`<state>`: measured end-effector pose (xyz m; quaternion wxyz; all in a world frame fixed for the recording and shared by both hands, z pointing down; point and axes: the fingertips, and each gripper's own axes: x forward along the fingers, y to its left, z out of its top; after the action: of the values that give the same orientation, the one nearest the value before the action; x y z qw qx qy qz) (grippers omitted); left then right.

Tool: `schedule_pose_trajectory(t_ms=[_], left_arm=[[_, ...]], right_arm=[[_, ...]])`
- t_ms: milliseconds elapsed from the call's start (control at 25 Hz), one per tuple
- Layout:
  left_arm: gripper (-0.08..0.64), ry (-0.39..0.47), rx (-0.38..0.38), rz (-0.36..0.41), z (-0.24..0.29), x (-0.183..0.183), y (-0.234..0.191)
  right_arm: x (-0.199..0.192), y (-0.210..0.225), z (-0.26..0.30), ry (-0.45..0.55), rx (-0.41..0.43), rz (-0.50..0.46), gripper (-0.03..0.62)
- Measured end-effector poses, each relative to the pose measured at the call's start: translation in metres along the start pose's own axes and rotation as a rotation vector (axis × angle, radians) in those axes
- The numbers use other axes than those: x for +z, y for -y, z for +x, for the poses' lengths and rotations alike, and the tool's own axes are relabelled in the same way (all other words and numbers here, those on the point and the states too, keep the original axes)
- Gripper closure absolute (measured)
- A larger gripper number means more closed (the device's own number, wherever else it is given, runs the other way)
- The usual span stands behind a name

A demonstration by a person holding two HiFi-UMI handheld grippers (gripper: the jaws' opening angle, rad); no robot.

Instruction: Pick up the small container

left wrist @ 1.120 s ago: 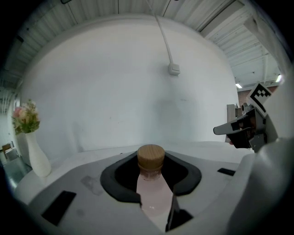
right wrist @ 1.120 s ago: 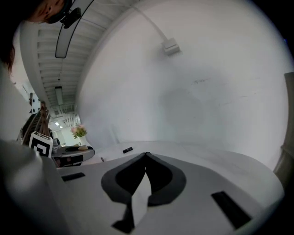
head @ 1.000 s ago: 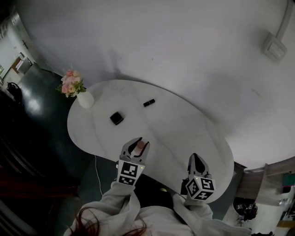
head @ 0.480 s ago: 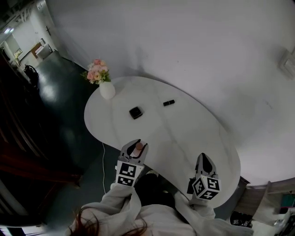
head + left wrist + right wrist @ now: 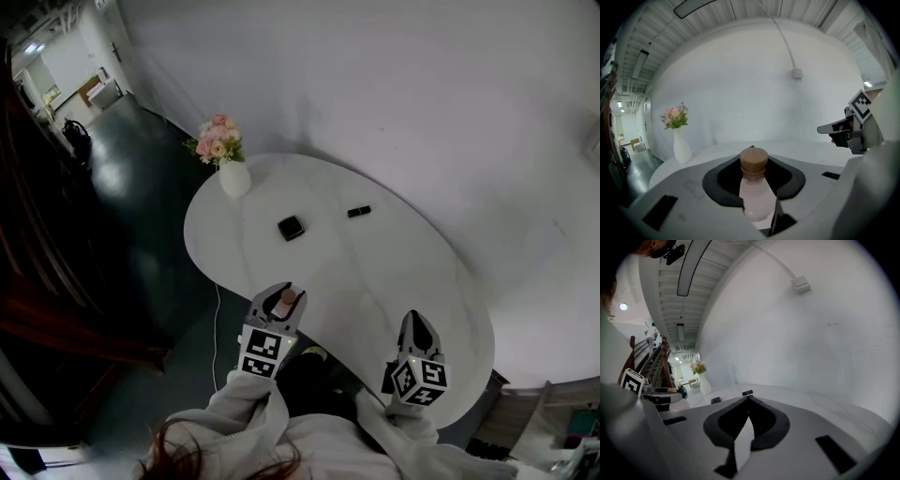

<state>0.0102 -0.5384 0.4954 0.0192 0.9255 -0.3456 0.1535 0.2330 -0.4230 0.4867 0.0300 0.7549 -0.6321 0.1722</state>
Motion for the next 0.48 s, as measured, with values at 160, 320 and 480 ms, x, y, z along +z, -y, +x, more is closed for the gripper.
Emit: schedule_pose_trajectory(t_ms=[160, 320, 480], left_arm=[[0.436, 0.000, -0.011, -0.002, 0.005, -0.002, 0.000], [0.436, 0.002, -0.027, 0.000, 0.009, 0.000, 0.003], [0.436, -0.002, -0.034, 0.001, 0.015, 0.000, 0.003]], right_arm=[[-0.002, 0.001, 0.002, -0.003, -0.009, 0.003, 0.543], [-0.002, 0.004, 0.000, -0.002, -0.022, 0.007, 0.543], [-0.003, 0.005, 0.005, -0.008, -0.023, 0.009, 0.543]])
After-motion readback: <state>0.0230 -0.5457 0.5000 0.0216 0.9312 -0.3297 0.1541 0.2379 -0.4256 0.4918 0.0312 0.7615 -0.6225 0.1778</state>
